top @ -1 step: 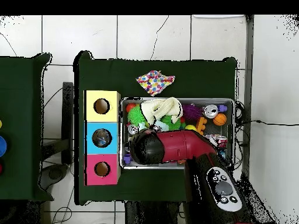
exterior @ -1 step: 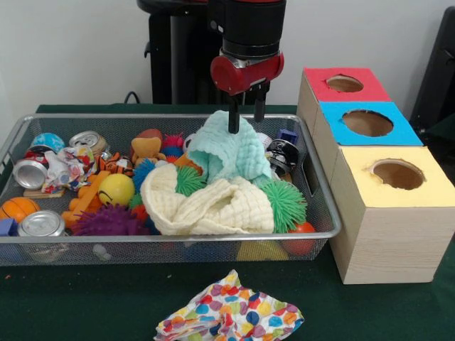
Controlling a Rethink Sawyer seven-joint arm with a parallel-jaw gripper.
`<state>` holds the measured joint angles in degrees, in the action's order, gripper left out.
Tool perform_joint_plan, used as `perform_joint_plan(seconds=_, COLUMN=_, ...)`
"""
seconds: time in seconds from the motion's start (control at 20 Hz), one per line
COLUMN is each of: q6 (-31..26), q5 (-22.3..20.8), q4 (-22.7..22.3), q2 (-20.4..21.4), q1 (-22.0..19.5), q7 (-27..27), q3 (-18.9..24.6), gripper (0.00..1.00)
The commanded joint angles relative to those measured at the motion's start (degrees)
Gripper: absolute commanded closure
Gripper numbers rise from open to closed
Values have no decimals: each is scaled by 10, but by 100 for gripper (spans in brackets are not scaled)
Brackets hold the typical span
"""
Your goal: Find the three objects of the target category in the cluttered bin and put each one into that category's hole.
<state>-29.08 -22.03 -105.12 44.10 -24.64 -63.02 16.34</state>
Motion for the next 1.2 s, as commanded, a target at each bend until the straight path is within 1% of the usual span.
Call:
perform_joint_plan(seconds=0.05, q6=36, q5=15, q4=-13, q2=-24, q1=-20, q7=-83, q3=21, gripper=0)
perform_joint_plan(seconds=0.2, q6=33, q5=13, q4=-20, q2=-18, q1=-27, q7=-77, q3=20, gripper=0)
perform_joint_plan(seconds=0.25, q6=29, q5=11, q4=-17, q2=-24, q1=-23, q7=-83, q3=11, gripper=0)
perform_joint_plan(seconds=0.35, q6=47, q5=6, q4=-11, q2=-49, q1=-25, q7=-94, q3=3, gripper=0)
perform_joint_plan(seconds=0.45, q6=62, q5=-7, q4=0, q2=-69, q1=-26, q7=-93, q3=-5, gripper=0)
perform_joint_plan(seconds=0.65, q6=93, q5=-23, q4=8, q2=-99, q1=-40, q7=-80, q3=-4, gripper=0)
perform_joint_plan(seconds=0.85, q6=120, q5=-25, q4=20, q2=-135, q1=-51, q7=-72, q3=2, gripper=0)
perform_joint_plan(seconds=1.05, q6=131, q5=-29, q4=28, q2=-159, q1=-59, q7=-61, q3=2, gripper=0)
perform_joint_plan(seconds=1.2, q6=136, q5=-29, q4=36, q2=-171, q1=-57, q7=-60, q3=-3, gripper=0)
